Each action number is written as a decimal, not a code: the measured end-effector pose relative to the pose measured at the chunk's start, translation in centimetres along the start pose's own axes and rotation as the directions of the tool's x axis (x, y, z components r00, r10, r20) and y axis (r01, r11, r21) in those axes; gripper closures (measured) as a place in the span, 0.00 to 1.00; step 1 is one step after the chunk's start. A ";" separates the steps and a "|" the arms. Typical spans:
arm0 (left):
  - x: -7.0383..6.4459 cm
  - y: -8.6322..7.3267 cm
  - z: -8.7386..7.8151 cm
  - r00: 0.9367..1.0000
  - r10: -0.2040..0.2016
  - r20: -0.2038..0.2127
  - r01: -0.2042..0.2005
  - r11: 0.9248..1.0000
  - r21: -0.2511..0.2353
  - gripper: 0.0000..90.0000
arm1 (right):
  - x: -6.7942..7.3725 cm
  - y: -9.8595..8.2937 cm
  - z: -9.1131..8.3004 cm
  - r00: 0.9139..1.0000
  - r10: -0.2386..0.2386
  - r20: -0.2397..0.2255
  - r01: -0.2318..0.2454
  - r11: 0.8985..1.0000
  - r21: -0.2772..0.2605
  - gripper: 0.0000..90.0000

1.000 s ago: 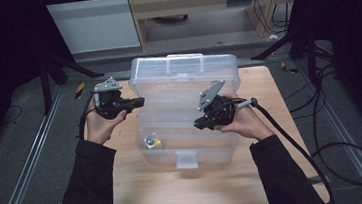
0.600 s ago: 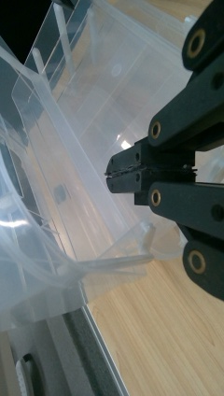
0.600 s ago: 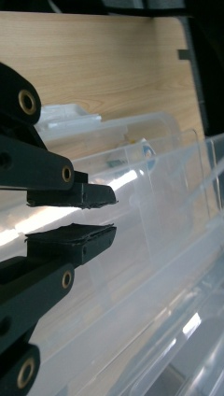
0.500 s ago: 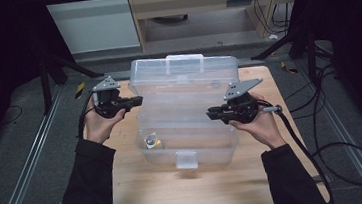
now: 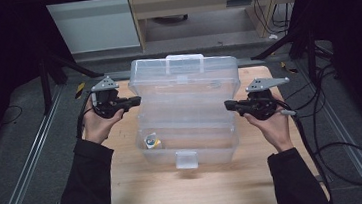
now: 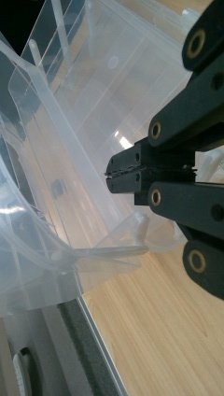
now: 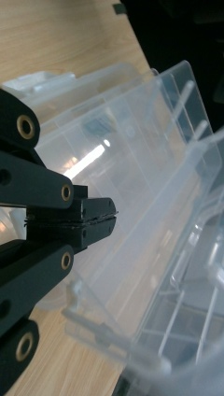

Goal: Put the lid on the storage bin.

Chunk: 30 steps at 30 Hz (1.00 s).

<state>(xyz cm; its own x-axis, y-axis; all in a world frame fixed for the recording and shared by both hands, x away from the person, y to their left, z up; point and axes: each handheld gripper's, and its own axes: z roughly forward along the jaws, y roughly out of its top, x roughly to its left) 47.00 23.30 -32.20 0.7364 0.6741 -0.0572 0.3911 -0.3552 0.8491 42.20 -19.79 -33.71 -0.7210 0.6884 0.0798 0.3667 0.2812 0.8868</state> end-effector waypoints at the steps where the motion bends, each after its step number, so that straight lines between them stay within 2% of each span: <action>1: 0.0 0.0 0.0 1.000 0.000 0.000 0.000 1.000 0.000 1.00 | -0.1 0.0 -0.1 1.000 0.004 0.003 -0.004 1.000 -0.008 1.00; 4: -0.1 0.0 -0.1 1.000 0.002 0.001 -0.002 1.000 -0.004 1.00 | -0.3 0.1 -0.5 1.000 0.008 0.015 -0.008 1.000 -0.027 1.00; 8: -0.3 -0.1 -0.2 1.000 0.007 0.006 -0.007 1.000 -0.002 1.00 | -0.1 0.1 -0.7 1.000 0.007 -0.014 -0.008 0.999 -0.035 1.00; 11: -0.5 -0.6 0.0 1.000 0.010 0.013 -0.010 1.000 0.002 1.00 | 0.4 -0.6 0.1 1.000 -0.007 -0.027 0.008 1.000 0.012 1.00; 15: -0.3 -0.9 0.1 1.000 0.004 0.011 -0.004 1.000 0.004 1.00 | 0.4 -1.2 0.5 1.000 -0.012 -0.021 0.013 0.999 0.044 1.00; 23: -0.3 -0.8 -0.1 1.000 0.001 0.006 0.000 1.000 -0.009 1.00 | 0.4 -1.9 1.0 0.999 -0.008 -0.045 0.011 0.998 0.060 1.00; 27: -0.2 -0.9 -0.3 1.000 0.001 0.001 -0.001 1.000 -0.013 1.00 | 0.5 -2.1 1.1 0.999 -0.017 -0.034 0.019 0.997 0.073 1.00; 28: -0.2 -0.9 -0.3 1.000 -0.001 0.007 0.001 1.000 0.001 1.00 | 0.4 -2.1 1.1 0.999 -0.016 -0.031 0.018 0.997 0.076 1.00; 30: -0.3 -1.1 -0.2 1.000 -0.001 0.017 0.001 1.000 -0.004 1.00 | 0.4 -2.2 1.0 0.999 -0.015 -0.032 0.018 0.997 0.076 1.00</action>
<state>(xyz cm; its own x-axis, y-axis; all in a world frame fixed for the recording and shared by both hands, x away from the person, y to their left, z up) 46.26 23.63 -33.03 0.7455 0.6632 -0.0665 0.3894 -0.3523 0.8511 41.72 -19.50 -36.11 -0.7448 0.6624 0.0807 0.3976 0.3434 0.8509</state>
